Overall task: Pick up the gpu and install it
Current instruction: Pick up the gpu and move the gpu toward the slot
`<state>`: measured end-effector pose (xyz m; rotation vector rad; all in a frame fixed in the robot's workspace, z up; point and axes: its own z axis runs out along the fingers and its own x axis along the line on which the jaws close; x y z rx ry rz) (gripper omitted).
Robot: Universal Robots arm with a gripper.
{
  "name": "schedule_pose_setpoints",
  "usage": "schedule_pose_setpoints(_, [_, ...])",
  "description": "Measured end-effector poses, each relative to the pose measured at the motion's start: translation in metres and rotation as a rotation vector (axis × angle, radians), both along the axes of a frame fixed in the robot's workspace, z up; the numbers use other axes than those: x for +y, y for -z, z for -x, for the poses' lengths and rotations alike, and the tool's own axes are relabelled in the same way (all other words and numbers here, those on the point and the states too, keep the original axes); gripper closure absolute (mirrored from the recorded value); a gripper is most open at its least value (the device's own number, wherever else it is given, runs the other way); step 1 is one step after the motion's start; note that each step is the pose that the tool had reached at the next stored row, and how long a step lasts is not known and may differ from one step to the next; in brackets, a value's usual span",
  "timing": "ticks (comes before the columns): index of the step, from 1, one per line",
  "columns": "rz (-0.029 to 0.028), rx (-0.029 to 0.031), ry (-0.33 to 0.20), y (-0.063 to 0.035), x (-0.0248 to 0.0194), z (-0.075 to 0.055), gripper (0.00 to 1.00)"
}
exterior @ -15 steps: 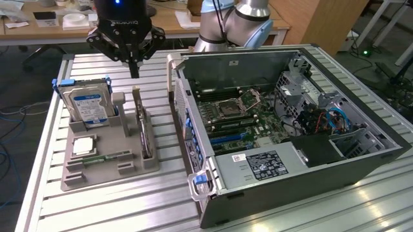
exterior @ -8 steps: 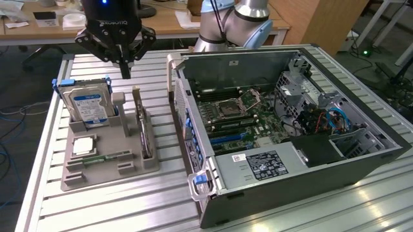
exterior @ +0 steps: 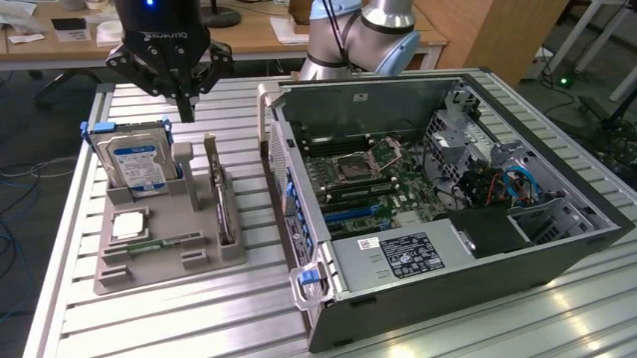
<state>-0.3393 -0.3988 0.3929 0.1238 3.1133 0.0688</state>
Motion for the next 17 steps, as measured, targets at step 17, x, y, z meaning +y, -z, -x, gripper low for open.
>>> schedule_pose_setpoints(17, [0.0, 0.0, 0.0, 0.0, 0.0, 0.0, 0.65])
